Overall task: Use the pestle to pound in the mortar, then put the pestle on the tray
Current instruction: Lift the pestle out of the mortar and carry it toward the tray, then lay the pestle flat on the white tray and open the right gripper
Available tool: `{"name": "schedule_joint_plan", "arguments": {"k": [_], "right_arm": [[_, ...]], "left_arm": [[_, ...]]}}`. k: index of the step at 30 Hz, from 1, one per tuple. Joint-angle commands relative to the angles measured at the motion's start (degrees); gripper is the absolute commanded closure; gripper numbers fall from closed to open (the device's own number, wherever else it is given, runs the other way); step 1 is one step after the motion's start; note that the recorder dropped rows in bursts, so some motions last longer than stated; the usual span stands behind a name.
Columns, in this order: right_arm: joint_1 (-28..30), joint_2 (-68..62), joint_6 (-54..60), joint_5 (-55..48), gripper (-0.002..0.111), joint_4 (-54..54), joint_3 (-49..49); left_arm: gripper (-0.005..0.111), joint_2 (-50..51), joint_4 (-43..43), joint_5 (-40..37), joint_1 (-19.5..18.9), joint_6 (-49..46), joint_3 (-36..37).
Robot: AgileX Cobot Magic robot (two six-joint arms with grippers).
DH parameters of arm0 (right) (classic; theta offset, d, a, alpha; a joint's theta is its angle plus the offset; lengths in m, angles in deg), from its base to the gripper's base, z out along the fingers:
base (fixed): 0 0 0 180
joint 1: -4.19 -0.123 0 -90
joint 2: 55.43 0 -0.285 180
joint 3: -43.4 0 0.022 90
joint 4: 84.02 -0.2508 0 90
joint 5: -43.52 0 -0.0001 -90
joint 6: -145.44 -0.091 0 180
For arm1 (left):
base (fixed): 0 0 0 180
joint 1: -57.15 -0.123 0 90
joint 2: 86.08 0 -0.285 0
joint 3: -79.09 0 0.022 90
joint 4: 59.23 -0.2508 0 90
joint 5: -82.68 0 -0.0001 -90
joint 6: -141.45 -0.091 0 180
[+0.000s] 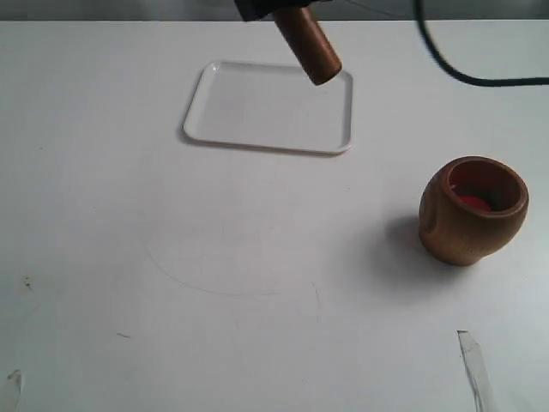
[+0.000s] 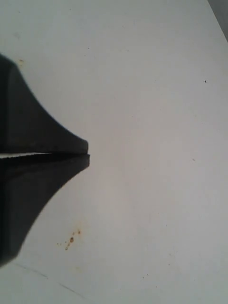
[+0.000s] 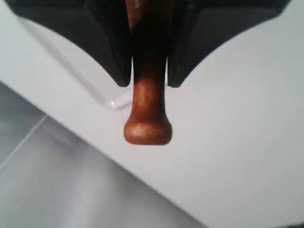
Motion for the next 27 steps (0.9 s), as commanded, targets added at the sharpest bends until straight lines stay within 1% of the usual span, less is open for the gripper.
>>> {"name": "schedule_joint_plan", "arguments": {"k": [1, 3, 5, 9, 12, 15, 18, 20, 23, 24, 25, 27], "right_arm": [[0.04, -13.84, -14.75, -13.25, 0.108, 17.81, -13.51], [0.04, -21.63, -15.25, -22.6, 0.108, 23.48, -21.54], [0.04, -29.72, -13.07, -30.09, 0.108, 27.2, -29.34], [0.14, -38.39, -4.99, -35.27, 0.108, 27.63, -38.13], [0.14, -43.14, 1.18, -35.77, 0.108, 27.63, -42.4], [1.32, -46.75, 5.94, -34.65, 0.108, 26.38, -45.49], [3.6, -49.07, 6.78, -30.43, 0.108, 24.99, -46.4], [4.8, -49.77, 6.78, -29.19, 0.108, 22.92, -46.39], [5.23, -49.95, 6.78, -29.07, 0.107, 22.57, -46.39], [5.23, -49.95, 7.1, -28.73, 0.098, 22.57, -46.39], [5.23, -49.95, 7.57, -28.61, 0.093, 22.25, -46.39], [5.23, -49.95, 8.11, -26.62, 0.055, 21.52, -46.39]], "left_arm": [[0.107, -0.07, 0.42, 0.17, 0.44, 0.47, 0.03], [0.107, -0.07, 0.42, 0.17, 0.44, 0.47, 0.03], [0.107, -0.07, 0.42, 0.17, 0.44, 0.47, 0.03], [0.107, -0.07, 0.42, 0.17, 0.44, 0.47, 0.03], [0.107, -0.07, 0.42, 0.17, 0.44, 0.47, 0.03], [0.107, -0.07, 0.42, 0.17, 0.44, 0.47, 0.03], [0.107, -0.07, 0.42, 0.17, 0.44, 0.47, 0.03], [0.107, -0.07, 0.42, 0.17, 0.44, 0.47, 0.03], [0.107, -0.07, 0.42, 0.17, 0.44, 0.47, 0.03], [0.107, -0.07, 0.42, 0.17, 0.44, 0.47, 0.03], [0.107, -0.07, 0.42, 0.17, 0.44, 0.47, 0.03], [0.107, -0.07, 0.42, 0.17, 0.44, 0.47, 0.03]]}}
